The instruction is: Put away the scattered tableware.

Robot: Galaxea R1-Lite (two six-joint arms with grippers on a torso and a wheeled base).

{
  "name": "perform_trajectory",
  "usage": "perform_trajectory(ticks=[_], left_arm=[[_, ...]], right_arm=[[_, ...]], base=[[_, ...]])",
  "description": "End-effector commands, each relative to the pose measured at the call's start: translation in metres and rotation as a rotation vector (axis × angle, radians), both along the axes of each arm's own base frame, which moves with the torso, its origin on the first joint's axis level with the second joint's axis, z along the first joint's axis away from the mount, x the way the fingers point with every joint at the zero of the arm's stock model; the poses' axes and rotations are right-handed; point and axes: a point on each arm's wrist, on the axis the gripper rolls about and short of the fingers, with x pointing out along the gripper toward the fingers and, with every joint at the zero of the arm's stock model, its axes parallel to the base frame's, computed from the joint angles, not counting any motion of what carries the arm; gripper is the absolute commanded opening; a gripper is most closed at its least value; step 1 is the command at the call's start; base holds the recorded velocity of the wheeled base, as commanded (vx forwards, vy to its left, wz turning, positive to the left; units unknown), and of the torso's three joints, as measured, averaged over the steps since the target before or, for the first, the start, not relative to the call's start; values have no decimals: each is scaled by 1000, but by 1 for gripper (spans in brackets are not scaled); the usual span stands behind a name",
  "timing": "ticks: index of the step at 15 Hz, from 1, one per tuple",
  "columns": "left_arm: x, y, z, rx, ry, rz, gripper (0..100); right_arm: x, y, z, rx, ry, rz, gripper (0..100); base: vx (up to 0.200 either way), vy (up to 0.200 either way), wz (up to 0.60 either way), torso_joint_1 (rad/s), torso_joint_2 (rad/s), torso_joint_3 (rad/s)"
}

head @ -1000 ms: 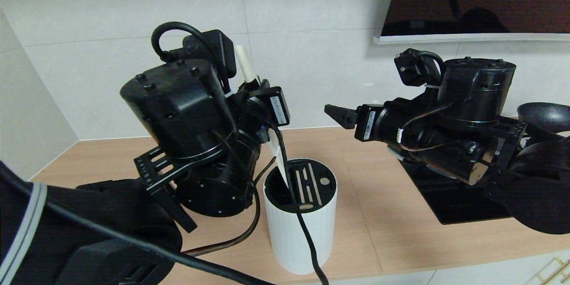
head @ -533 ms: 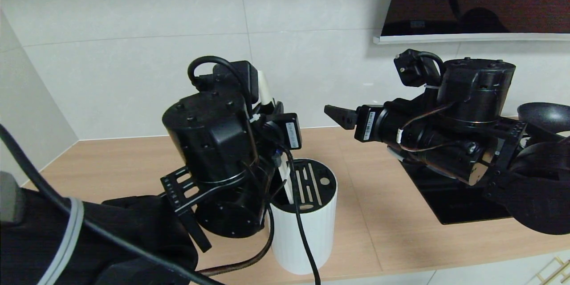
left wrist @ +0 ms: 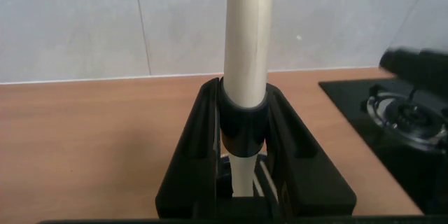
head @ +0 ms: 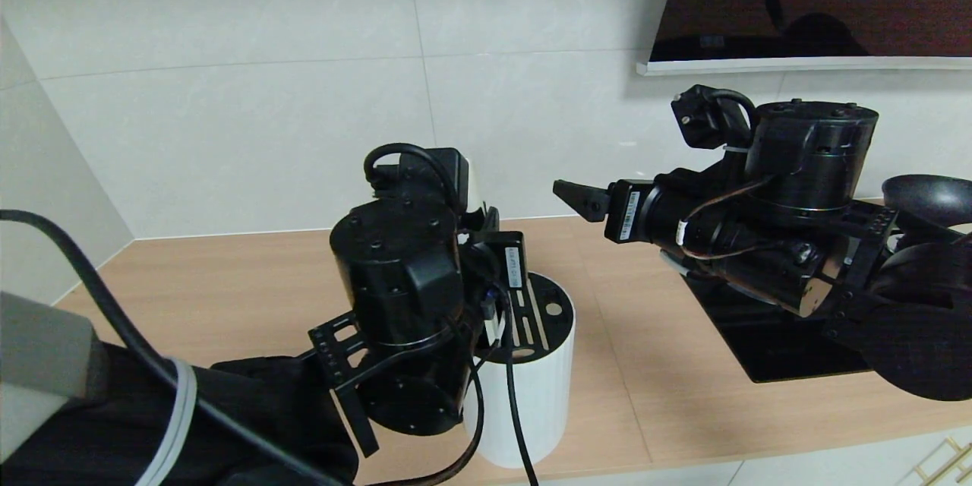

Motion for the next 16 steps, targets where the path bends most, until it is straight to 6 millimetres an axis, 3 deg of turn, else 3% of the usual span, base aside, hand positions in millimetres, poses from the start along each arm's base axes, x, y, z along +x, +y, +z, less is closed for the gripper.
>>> perform_trajectory(ticks=[1,11,16], left_arm=[[1,-1,-7,16,15,1,0],[5,-12,-41,36,46,-8,0],[4,-11,-48,60,62,-11,0]], right_arm=[[0,0,0,0,1,1,100],[0,0,-1,-1,2,1,100],[0,0,-1,-1,2,1,100]], base=[[0,0,0,0,0,0],[0,0,0,0,0,0],[0,0,0,0,0,0]])
